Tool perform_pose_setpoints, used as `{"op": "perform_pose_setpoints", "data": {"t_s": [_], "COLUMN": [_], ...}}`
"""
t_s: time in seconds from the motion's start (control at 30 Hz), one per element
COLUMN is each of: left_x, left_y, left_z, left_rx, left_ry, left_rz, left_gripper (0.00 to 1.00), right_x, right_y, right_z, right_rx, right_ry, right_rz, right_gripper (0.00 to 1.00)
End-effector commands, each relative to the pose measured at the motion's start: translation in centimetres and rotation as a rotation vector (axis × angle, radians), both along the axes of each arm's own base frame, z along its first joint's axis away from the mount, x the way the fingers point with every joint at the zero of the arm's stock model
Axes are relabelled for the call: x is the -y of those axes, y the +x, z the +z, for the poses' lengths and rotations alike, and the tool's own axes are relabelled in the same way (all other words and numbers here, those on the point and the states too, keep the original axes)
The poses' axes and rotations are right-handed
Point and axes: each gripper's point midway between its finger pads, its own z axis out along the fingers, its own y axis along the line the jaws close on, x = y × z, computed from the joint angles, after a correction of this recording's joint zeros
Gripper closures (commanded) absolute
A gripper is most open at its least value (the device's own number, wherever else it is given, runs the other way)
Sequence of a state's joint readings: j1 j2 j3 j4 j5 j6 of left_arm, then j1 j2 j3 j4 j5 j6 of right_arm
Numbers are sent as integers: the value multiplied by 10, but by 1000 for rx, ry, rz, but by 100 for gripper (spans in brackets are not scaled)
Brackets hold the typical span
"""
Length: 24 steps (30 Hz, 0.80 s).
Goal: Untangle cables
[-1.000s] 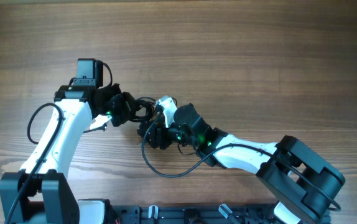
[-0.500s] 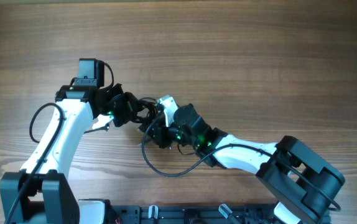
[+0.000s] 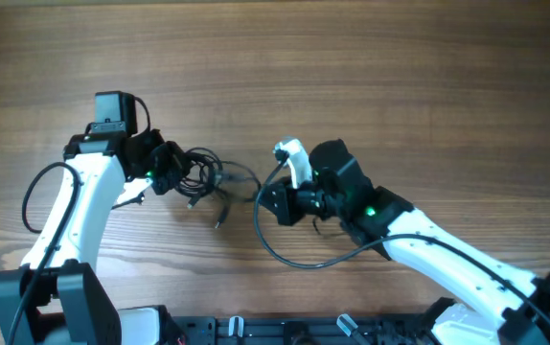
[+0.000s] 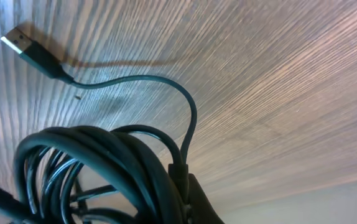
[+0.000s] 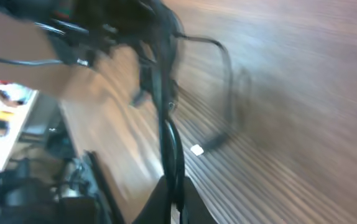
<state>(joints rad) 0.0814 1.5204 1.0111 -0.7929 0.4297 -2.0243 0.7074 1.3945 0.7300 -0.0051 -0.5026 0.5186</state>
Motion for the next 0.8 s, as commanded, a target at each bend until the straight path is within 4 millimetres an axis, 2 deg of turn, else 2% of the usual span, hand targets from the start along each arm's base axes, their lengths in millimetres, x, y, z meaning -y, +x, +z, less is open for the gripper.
{"op": "perform_pose_setpoints", "data": {"t_s": [0.0,0.03,0.1,0.13,0.17,0.2,0.33,0.4,0.43,0.5,0.57,0.6,0.63,0.67,0.7,0.77], "left_x": [-27,-25,-17,-16,-14,-12,10,24,29,41,45,45,45,49,53,60], "left_y": [9,10,10,10,9,9,7,5,3,1,0,0,1,9,23,53], "left_z": [2,3,5,5,5,5,7,8,9,13,15,15,16,20,29,52], "left_rx": [-33,-31,-30,-30,-30,-30,-29,-29,-30,-32,-32,-33,-28,11,87,264], "left_ry": [8,-3,-33,-33,-33,-33,-53,-77,-88,-129,-152,-155,-156,-178,-208,-247], "left_rz": [207,203,185,181,176,170,103,65,49,19,11,10,9,-1,-19,-68], "left_gripper": [96,96,96,96,96,96,96,96,96,96,96,96,96,96,96,96], "right_x": [34,38,40,39,36,31,9,0,-3,-8,-22,-34,-39,-39,-31,-7], "right_y": [8,6,11,15,19,22,42,49,53,56,40,21,11,7,14,25], "right_z": [-32,-39,-47,-44,-39,-33,-6,-7,-14,-44,-57,-54,-50,-49,-53,-56], "right_rx": [-14,-35,-27,-9,13,44,275,327,327,276,176,111,81,63,36,-37], "right_ry": [-190,-217,-243,-236,-215,-192,-114,-93,-93,-114,-48,38,82,89,58,21], "right_rz": [-130,-134,-153,-161,-161,-149,-73,-55,-56,-55,25,124,174,187,136,52], "right_gripper": [95,91,51,35,26,19,8,4,3,4,16,31,51,90,95,95]}}
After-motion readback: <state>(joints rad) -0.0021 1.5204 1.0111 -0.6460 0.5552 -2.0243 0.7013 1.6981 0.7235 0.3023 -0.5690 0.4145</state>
